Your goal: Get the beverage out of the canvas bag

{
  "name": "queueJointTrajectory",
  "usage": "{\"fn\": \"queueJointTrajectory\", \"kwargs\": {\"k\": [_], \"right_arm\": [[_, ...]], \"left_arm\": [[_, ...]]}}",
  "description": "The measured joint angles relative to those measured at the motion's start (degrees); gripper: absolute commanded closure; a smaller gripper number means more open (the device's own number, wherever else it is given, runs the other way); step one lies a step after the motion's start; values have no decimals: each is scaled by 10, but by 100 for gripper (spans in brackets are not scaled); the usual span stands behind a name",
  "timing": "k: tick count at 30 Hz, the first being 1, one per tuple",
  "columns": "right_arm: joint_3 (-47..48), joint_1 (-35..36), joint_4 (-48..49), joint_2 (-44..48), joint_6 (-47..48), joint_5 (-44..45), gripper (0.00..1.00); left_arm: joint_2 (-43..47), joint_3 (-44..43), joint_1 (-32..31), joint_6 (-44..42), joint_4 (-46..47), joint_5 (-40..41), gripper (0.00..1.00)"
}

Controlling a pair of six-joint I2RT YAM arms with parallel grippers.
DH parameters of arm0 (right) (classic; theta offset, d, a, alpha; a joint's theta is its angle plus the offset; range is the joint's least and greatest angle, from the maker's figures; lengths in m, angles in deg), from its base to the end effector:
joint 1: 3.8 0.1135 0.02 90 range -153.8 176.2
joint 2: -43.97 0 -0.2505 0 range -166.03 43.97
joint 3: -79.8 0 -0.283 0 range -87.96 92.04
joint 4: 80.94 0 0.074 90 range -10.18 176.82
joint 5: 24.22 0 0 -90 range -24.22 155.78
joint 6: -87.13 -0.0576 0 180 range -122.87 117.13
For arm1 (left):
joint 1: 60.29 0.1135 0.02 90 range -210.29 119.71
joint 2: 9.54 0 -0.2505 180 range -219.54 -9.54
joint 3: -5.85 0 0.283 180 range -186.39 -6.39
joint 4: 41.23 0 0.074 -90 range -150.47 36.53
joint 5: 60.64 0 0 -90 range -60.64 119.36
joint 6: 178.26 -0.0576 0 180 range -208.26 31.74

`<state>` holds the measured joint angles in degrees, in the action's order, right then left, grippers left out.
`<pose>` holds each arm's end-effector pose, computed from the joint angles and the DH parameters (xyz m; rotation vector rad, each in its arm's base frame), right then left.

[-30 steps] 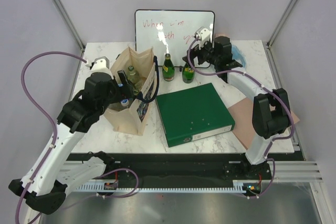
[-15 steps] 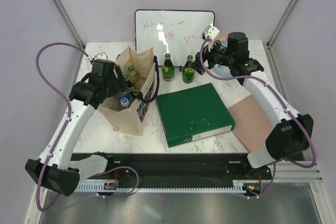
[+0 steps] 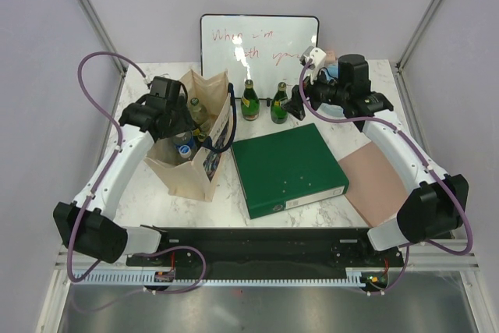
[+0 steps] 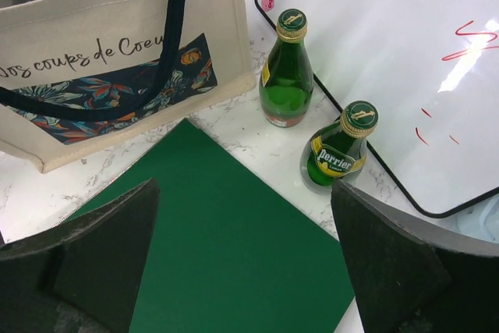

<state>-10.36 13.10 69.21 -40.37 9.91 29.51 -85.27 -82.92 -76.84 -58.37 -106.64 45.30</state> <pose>0.3601 0.1450 0.3402 -0.8870 1.7582 0.6753 0.3045 -0.0740 0.3177 -0.3980 2.4038 -0.0138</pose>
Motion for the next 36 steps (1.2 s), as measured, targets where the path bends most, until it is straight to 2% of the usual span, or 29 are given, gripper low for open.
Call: {"fn": "queueJointTrajectory", "kwargs": {"k": [15,19,20,23,25,31,36], "right_arm": [[-13,0,0,8,-11,-2,2],[-13,0,0,11,-12,-2,2],[-13,0,0,12,-12,-2,2],[-13,0,0,13,-14,-2,2],[-13,0,0,13,-15,-2,2],[-13,0,0,15,-19,-5,2],[-13,0,0,15,-25,-14,2]], "left_arm": [[-43,0,1,-32,5,7,52],[-44,0,1,-41,7,11,71],[-44,0,1,-45,9,11,80],[-43,0,1,-53,10,11,93],[-42,0,1,-57,10,11,97],[-12,-5,1,-80,-7,10,98],[36,-50,1,-102,-32,15,98]]}}
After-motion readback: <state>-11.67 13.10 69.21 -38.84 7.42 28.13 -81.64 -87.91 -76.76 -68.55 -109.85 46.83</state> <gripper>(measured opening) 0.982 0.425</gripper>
